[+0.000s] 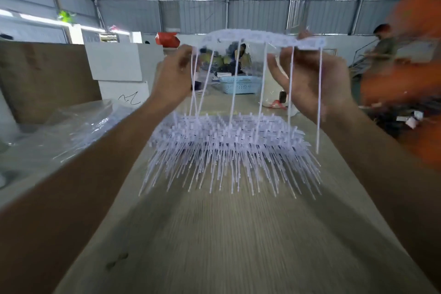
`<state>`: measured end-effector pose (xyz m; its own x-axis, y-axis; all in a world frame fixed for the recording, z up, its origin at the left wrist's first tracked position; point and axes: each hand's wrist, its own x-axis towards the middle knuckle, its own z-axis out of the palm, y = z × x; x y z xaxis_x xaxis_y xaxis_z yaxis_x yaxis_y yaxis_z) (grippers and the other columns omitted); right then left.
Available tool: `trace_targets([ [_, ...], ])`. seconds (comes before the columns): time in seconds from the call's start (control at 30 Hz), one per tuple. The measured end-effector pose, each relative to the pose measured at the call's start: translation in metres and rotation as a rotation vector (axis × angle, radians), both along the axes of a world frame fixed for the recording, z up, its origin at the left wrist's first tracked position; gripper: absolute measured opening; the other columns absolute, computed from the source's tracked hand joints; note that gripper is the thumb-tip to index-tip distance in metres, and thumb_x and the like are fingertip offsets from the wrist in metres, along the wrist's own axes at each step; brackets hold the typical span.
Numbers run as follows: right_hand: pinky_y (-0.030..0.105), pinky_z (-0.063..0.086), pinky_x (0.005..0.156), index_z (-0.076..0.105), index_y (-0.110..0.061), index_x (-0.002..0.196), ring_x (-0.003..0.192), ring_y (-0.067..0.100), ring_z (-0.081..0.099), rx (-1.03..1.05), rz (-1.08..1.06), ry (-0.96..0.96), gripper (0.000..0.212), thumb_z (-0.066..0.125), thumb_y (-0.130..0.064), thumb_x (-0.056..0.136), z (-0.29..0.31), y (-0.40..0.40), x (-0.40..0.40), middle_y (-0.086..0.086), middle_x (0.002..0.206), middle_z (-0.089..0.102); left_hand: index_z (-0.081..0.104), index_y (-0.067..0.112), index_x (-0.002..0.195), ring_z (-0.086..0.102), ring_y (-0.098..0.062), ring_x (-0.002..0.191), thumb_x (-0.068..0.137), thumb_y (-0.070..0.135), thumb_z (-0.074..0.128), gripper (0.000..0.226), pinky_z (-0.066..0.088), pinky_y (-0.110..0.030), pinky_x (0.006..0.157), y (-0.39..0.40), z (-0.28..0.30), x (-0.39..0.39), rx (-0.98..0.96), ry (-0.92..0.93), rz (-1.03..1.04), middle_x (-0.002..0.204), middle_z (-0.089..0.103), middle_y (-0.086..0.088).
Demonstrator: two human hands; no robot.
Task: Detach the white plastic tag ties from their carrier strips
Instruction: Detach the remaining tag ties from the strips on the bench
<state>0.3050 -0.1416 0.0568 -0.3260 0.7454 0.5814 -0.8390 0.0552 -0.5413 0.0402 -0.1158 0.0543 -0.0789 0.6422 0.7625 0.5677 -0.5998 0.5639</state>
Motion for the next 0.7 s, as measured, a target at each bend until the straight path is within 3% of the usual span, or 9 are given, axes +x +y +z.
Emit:
trace_targets([
  [0.07,0.046,0.053,0.097,0.07,-0.006,0.095,0.085,0.024,0.069,-0.04,-0.075,-0.118,0.02,0.053,-0.006,0.084,-0.021,0.005,0.023,0.016,0.097,0.069,0.067,0.01,0.119,0.063,0.006,0.083,0.102,0.023,0.057,0.024,0.047,-0.004,0.067,-0.009,0.008,-0.009,0.059,0.169,0.072,0.109,0.07,0.001],
  [0.17,0.043,0.059,0.085,0.077,-0.009,0.09,0.093,0.03,0.071,-0.179,-0.198,-0.376,0.024,0.057,-0.017,0.08,-0.063,0.015,0.059,0.022,0.117,0.066,0.069,0.012,0.112,0.066,-0.021,0.094,0.101,0.031,0.057,0.025,0.052,-0.032,0.082,-0.014,0.006,-0.02,-0.05,0.615,0.142,0.107,0.072,-0.005],
  [0.23,0.044,0.061,0.082,0.078,-0.009,0.098,0.098,0.033,0.072,-0.244,-0.199,-0.543,0.03,0.054,-0.025,0.087,-0.089,0.022,0.081,0.023,0.12,0.067,0.067,0.021,0.104,0.063,-0.024,0.089,0.098,0.043,0.058,0.025,0.051,-0.036,0.075,-0.016,0.001,-0.023,-0.154,0.887,0.183,0.099,0.07,-0.001],
  [0.3,0.044,0.062,0.078,0.074,-0.009,0.11,0.103,0.035,0.071,-0.273,-0.184,-0.688,0.034,0.054,-0.032,0.095,-0.104,0.027,0.093,0.023,0.123,0.067,0.066,0.03,0.103,0.059,-0.021,0.088,0.092,0.059,0.058,0.033,0.048,-0.035,0.07,-0.015,-0.002,-0.024,-0.178,1.018,0.254,0.096,0.066,0.005],
  [0.4,0.034,0.061,0.075,0.068,-0.006,0.121,0.1,0.032,0.073,-0.173,-0.287,-0.942,0.032,0.063,-0.017,0.091,-0.112,0.033,0.1,0.022,0.119,0.07,0.061,0.033,0.092,0.053,-0.019,0.084,0.084,0.069,0.059,0.036,0.045,-0.035,0.069,-0.013,-0.01,-0.024,-0.212,1.093,0.264,0.088,0.057,0.009],
  [0.47,0.031,0.061,0.075,0.07,-0.006,0.117,0.094,0.031,0.074,-0.101,-0.416,-1.072,0.031,0.067,-0.009,0.086,-0.115,0.037,0.096,0.023,0.108,0.073,0.063,0.032,0.096,0.052,-0.014,0.082,0.081,0.069,0.062,0.04,0.044,-0.033,0.069,-0.013,-0.019,-0.027,-0.309,1.084,0.177,0.088,0.057,0.01],
  [0.6,0.03,0.061,0.074,0.073,-0.007,0.111,0.094,0.035,0.074,0.01,-0.517,-1.213,0.021,0.068,-0.005,0.091,-0.119,0.038,0.088,0.023,0.101,0.074,0.067,0.038,0.099,0.055,0.004,0.076,0.074,0.068,0.064,0.039,0.04,-0.026,0.066,-0.018,-0.039,-0.036,-0.449,0.858,-0.095,0.084,0.059,0.017],
  [0.7,0.034,0.062,0.073,0.078,-0.013,0.1,0.082,0.03,0.074,0.044,-0.584,-1.181,0.016,0.069,-0.005,0.091,-0.118,0.036,0.088,0.022,0.093,0.074,0.064,0.046,0.11,0.06,0.003,0.096,0.076,0.066,0.065,0.04,0.047,-0.025,0.083,-0.021,-0.053,-0.043,-0.602,0.683,-0.247,0.107,0.065,0.014],
])
